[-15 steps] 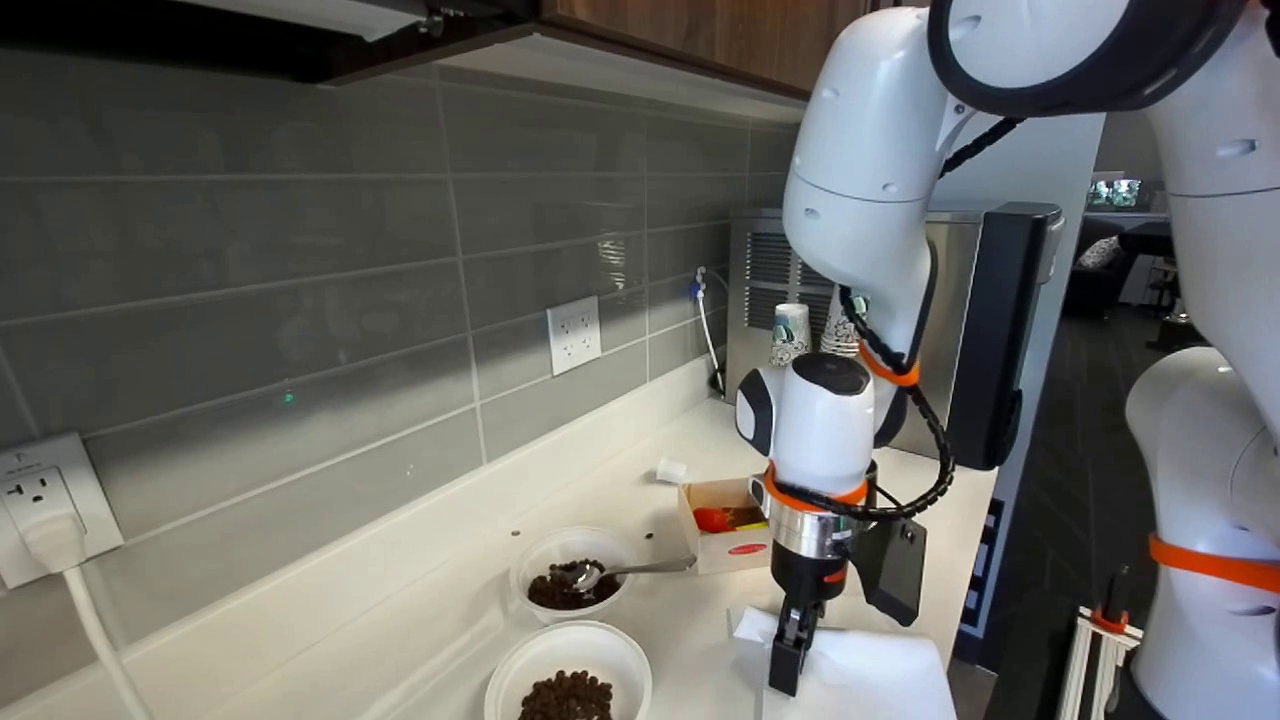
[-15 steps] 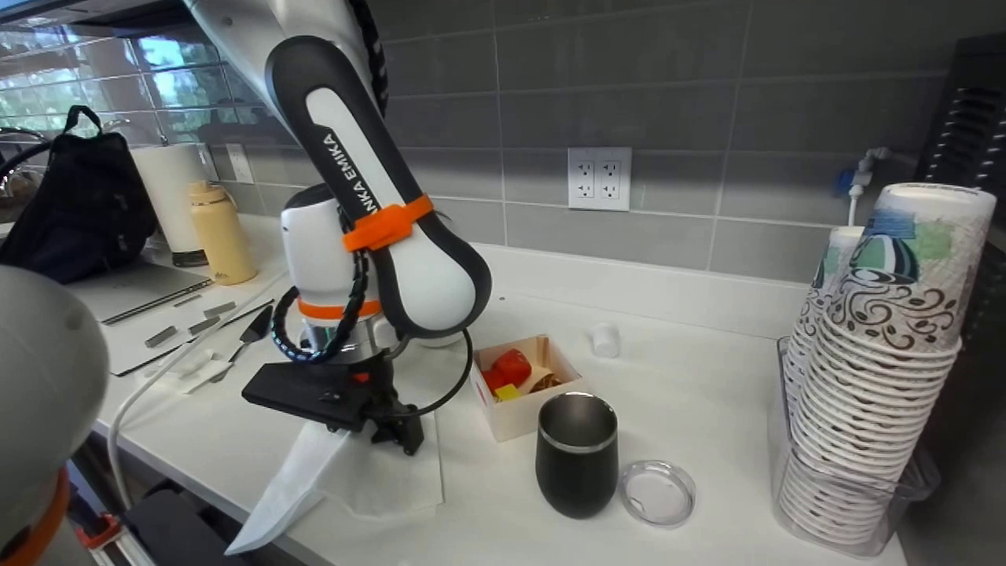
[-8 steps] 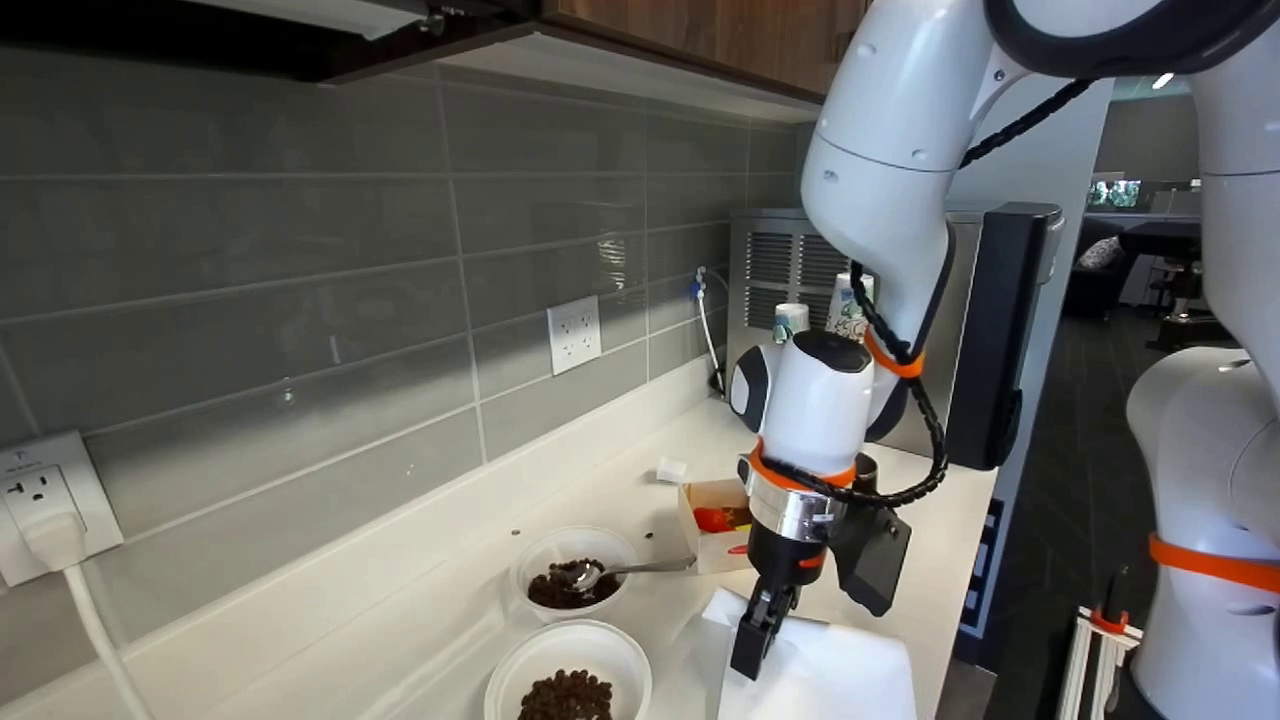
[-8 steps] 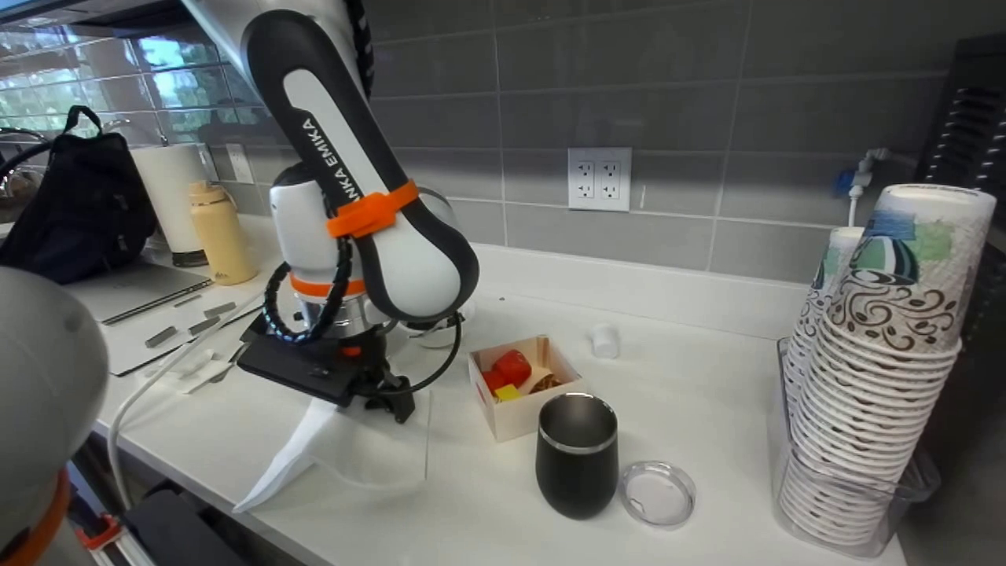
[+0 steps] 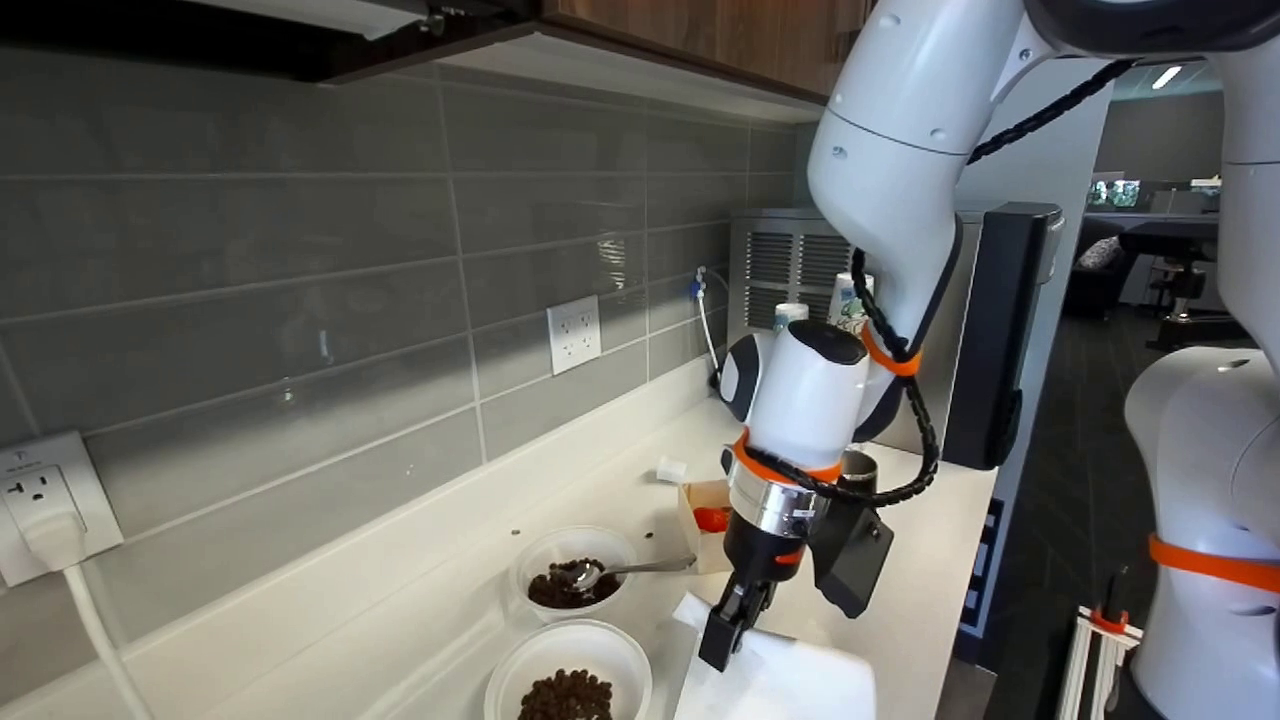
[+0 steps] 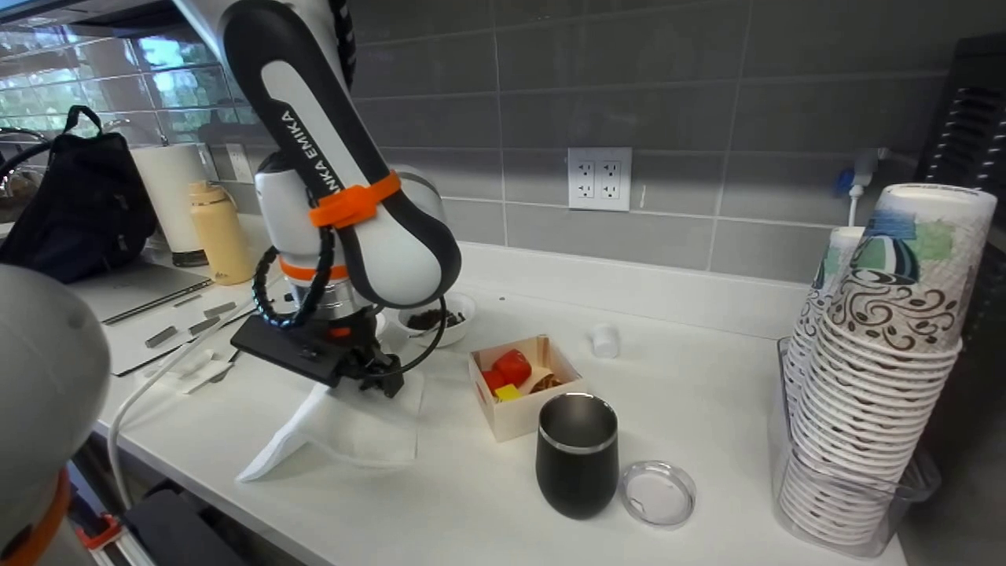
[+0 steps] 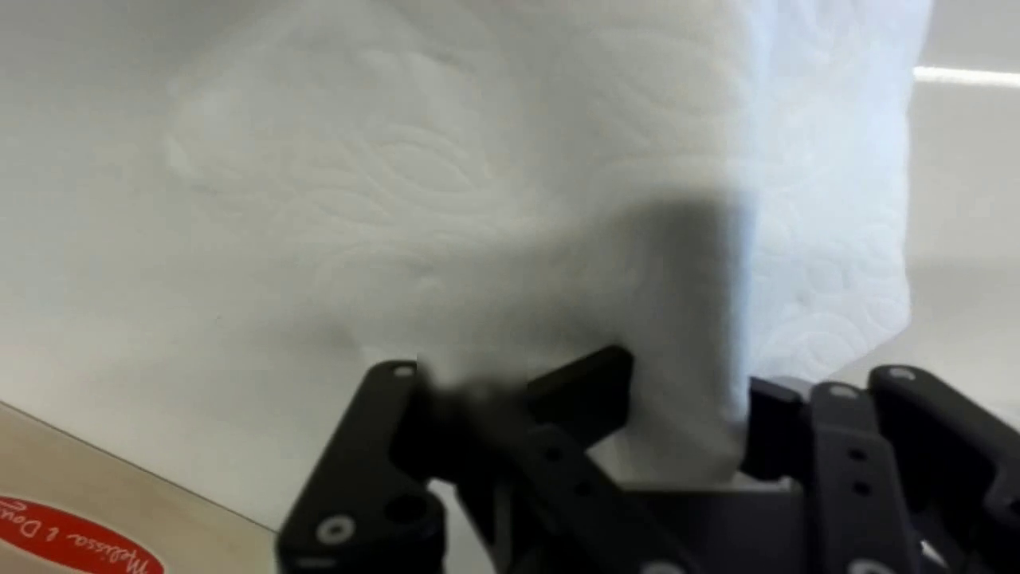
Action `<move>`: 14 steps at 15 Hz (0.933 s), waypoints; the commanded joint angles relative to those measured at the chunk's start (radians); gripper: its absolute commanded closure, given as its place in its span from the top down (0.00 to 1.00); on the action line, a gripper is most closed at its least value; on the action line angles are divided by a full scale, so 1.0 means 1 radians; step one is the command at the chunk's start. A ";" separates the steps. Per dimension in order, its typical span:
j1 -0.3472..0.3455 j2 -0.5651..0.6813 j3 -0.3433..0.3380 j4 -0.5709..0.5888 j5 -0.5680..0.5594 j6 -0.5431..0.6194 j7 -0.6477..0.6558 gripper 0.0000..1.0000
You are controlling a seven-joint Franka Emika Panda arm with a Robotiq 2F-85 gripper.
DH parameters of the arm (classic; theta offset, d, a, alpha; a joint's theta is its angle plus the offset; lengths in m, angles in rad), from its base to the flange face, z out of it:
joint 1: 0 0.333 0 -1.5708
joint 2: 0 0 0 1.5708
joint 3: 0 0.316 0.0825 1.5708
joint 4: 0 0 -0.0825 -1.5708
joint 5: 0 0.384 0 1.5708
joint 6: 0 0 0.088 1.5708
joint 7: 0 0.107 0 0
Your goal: Use the napkin to wipe the table
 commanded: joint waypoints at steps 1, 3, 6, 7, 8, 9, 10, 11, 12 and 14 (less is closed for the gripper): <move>0.000 -0.042 -0.001 -0.025 0.020 -0.035 0.010 0.40; 0.003 -0.065 -0.006 -0.032 0.015 -0.042 0.012 0.55; 0.026 -0.126 -0.021 -0.046 -0.023 -0.058 0.028 0.77; 0.033 -0.153 -0.026 -0.053 -0.039 -0.062 0.035 0.84; 0.037 -0.179 -0.029 -0.055 -0.055 -0.055 0.037 0.92; 0.047 -0.205 -0.036 -0.056 -0.082 -0.052 0.049 0.98; 0.056 -0.224 -0.042 -0.053 -0.113 -0.056 0.066 1.00; 0.065 -0.241 -0.046 -0.046 -0.155 -0.060 0.094 1.00; 0.070 -0.251 -0.046 -0.036 -0.207 -0.069 0.129 1.00; 0.062 -0.272 -0.033 -0.022 -0.286 -0.071 0.183 1.00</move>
